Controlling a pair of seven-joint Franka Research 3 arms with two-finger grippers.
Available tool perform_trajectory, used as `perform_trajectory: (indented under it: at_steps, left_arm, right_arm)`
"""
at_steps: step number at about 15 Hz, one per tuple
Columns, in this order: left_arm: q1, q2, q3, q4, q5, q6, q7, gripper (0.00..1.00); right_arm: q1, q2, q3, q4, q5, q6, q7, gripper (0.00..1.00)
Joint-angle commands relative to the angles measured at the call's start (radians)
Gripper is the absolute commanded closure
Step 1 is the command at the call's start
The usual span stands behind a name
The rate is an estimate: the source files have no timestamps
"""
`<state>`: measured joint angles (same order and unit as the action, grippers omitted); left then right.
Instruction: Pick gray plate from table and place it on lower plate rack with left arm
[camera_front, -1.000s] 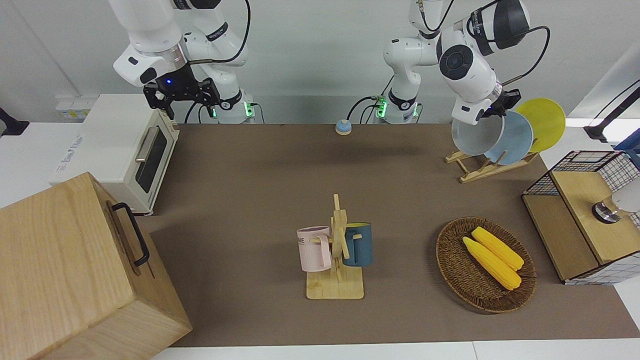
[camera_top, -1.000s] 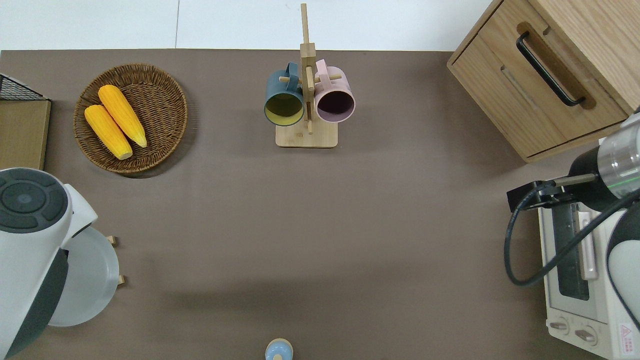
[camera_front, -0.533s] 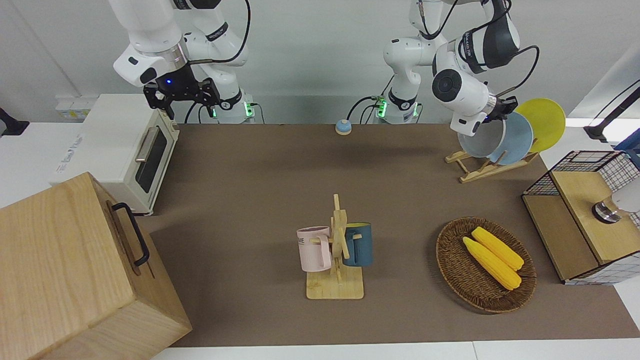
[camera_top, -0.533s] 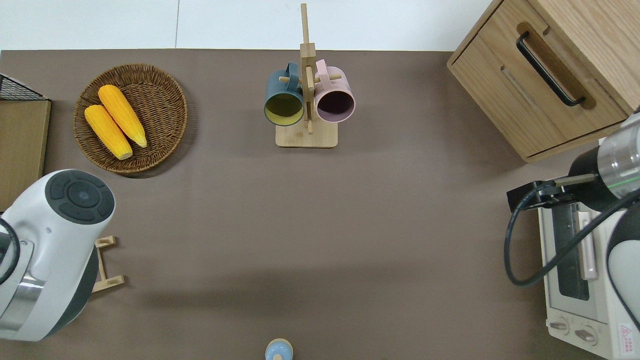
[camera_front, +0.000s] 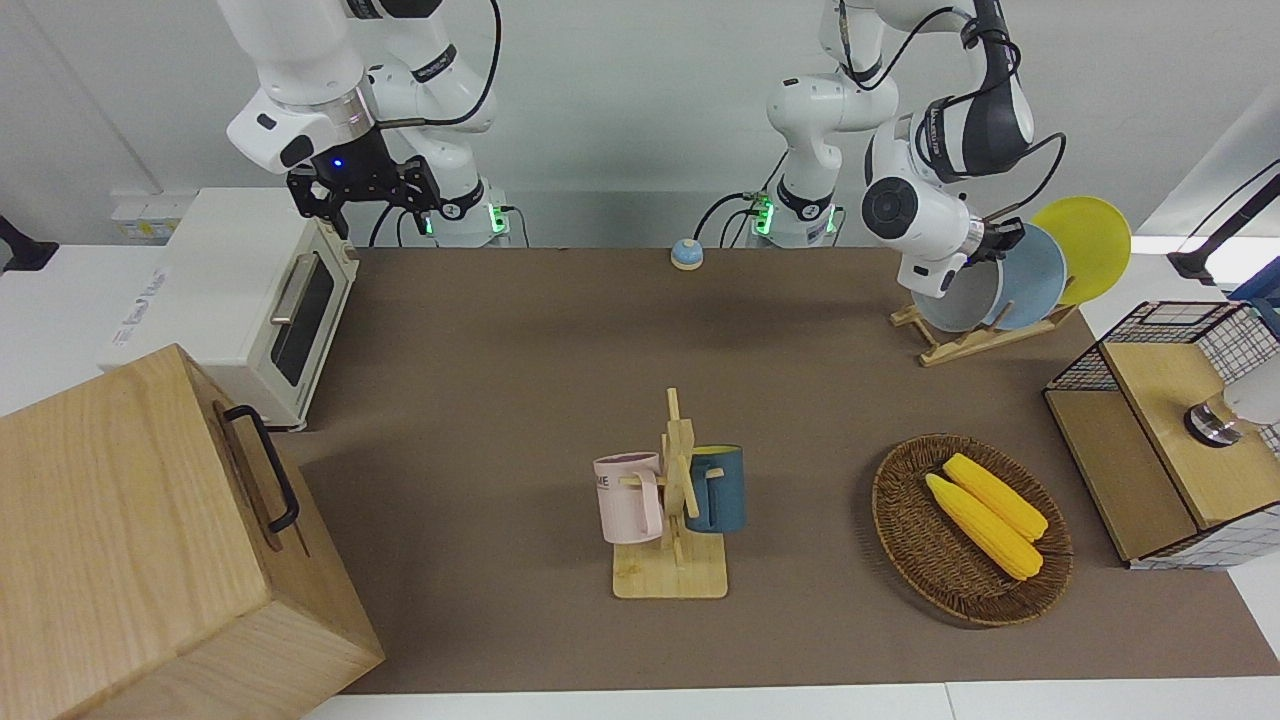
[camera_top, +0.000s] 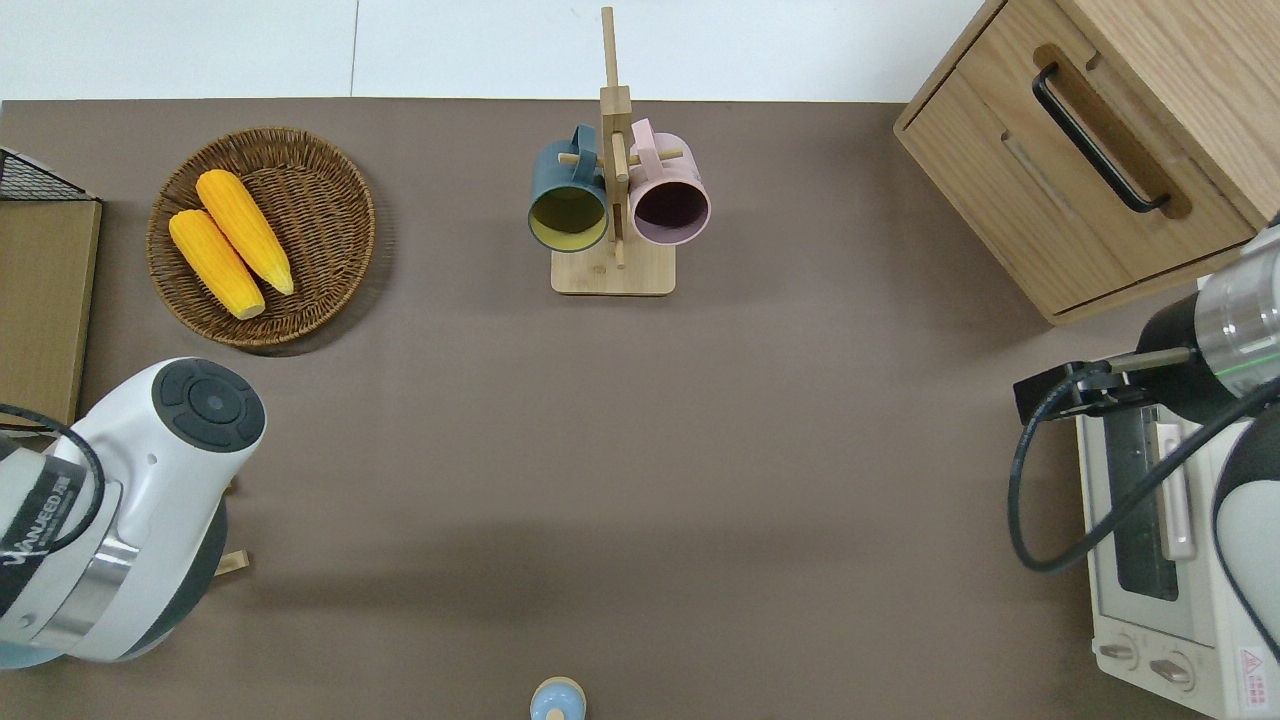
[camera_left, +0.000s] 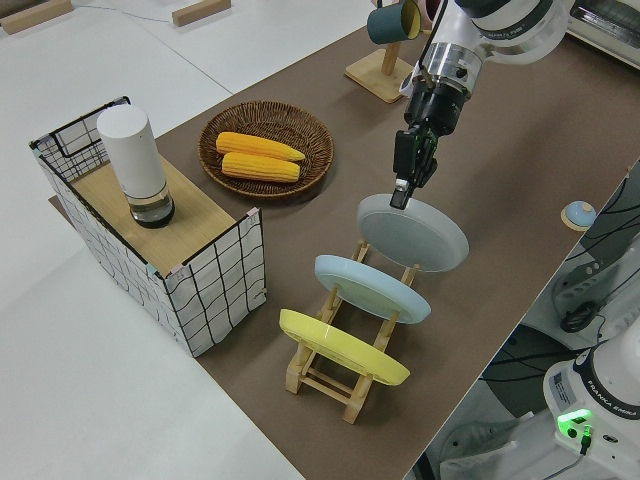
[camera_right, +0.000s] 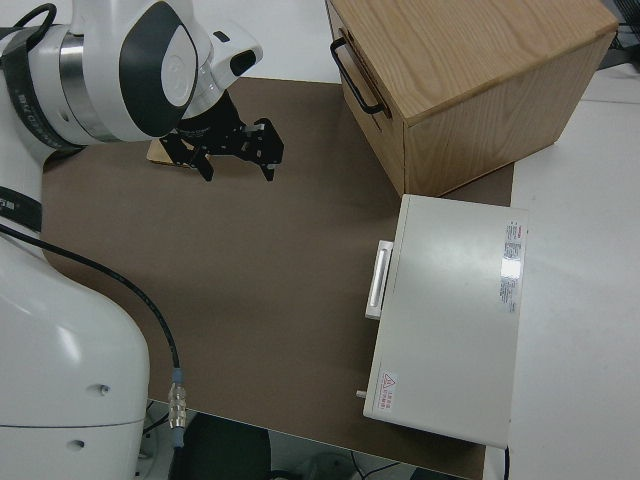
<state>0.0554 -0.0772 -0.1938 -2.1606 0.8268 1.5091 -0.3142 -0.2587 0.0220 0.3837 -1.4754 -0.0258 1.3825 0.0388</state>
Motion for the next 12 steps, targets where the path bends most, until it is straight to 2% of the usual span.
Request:
perform_trajectory:
  at_steps: [1,9,10,11,12]
  left_arm:
    - [0.003,0.04,0.0,-0.01,0.025,0.039,-0.068,1.0]
    - [0.046,0.045,0.002,-0.008,0.011,0.097,-0.068,0.98]
    - [0.046,0.047,0.002,-0.008,0.011,0.099,-0.066,0.87]
    - [0.046,0.045,0.002,-0.008,0.011,0.099,-0.062,0.48]
    - [0.046,0.045,0.002,-0.008,0.011,0.097,-0.054,0.24]
  right_arm:
    - [-0.024,-0.002,0.021,0.006,-0.005,-0.013,0.012,0.017]
    - [-0.024,-0.002,0.021,0.007,-0.005,-0.011,0.012,0.017]
    - [-0.024,-0.002,0.02,0.007,-0.005,-0.011,0.012,0.017]
    - [-0.024,-0.002,0.021,0.007,-0.005,-0.011,0.012,0.017]
    - [-0.024,-0.004,0.021,0.007,-0.005,-0.011,0.012,0.017]
